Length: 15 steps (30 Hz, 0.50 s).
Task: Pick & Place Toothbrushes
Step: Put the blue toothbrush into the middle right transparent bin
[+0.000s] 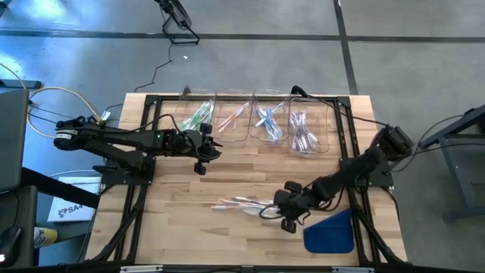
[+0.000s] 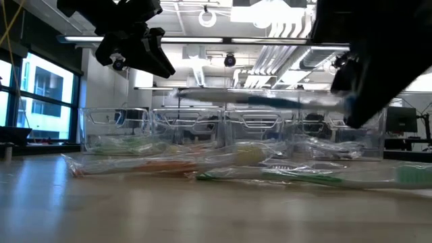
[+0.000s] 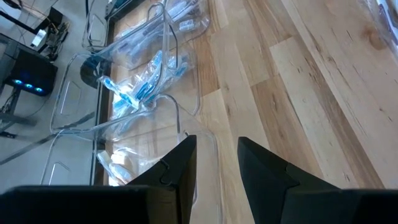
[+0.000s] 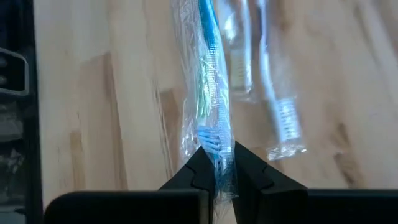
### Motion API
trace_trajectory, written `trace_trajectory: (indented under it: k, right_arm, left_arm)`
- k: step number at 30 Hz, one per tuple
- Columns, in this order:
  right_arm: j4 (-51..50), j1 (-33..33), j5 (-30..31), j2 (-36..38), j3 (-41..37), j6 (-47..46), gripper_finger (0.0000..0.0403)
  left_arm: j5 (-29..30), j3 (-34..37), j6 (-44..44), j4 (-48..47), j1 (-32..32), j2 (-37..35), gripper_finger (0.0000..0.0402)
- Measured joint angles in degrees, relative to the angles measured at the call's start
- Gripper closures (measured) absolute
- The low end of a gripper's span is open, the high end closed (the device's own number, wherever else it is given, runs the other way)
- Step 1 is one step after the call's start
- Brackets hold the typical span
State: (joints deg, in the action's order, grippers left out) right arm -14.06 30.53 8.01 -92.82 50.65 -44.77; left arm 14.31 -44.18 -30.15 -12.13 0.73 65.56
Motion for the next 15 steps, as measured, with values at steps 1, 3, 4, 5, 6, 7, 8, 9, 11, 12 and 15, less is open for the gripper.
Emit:
trace_trajectory:
  k: [1,3,4,5,6,7,8,9,11,12,15]
  right_arm:
    - [-0.20,-0.39,-0.01,0.64,0.00,0.00,0.0383]
    - [-1.40,-0.95,-0.02,2.13,0.00,0.01,0.0383]
    - [-2.15,-1.19,0.07,2.85,0.00,0.00,0.0383]
    - [-2.50,-1.54,0.24,3.64,0.00,-0.02,0.0383]
    - [-2.87,-1.78,0.77,4.48,0.00,0.00,0.0383]
    - [-3.50,-1.82,1.30,5.38,0.00,0.00,0.0383]
    - [-4.14,-2.01,2.19,6.46,0.00,-0.08,0.0383]
    - [-4.38,-2.20,3.14,7.24,0.00,-0.23,0.0383]
    - [-5.68,-2.61,4.40,8.90,0.02,-0.66,0.0383]
    - [-6.94,-2.81,5.10,9.80,0.02,-1.24,0.0383]
    - [-9.00,-3.60,7.15,11.84,0.04,-3.91,0.0383]
  left_arm:
    - [0.00,0.00,0.00,-0.01,0.00,0.00,0.0288]
    - [0.00,0.00,0.00,-0.01,0.00,0.00,0.0288]
    - [0.00,0.00,0.00,-0.01,0.00,0.00,0.0288]
    - [0.00,0.00,0.01,-0.01,0.00,0.00,0.0288]
    - [0.00,0.00,0.00,-0.04,0.00,0.00,0.0288]
    - [-0.02,0.00,0.00,-0.04,0.00,0.00,0.0288]
    - [-0.02,0.00,0.00,-0.04,0.00,0.00,0.0288]
    - [-0.02,0.00,0.02,-0.05,0.00,0.00,0.0288]
    - [-0.02,0.00,0.00,-0.06,0.00,0.00,0.0288]
    - [-0.02,0.00,0.00,-0.06,0.00,0.00,0.0288]
    - [-0.02,0.00,0.00,-0.06,0.00,0.00,0.0288]
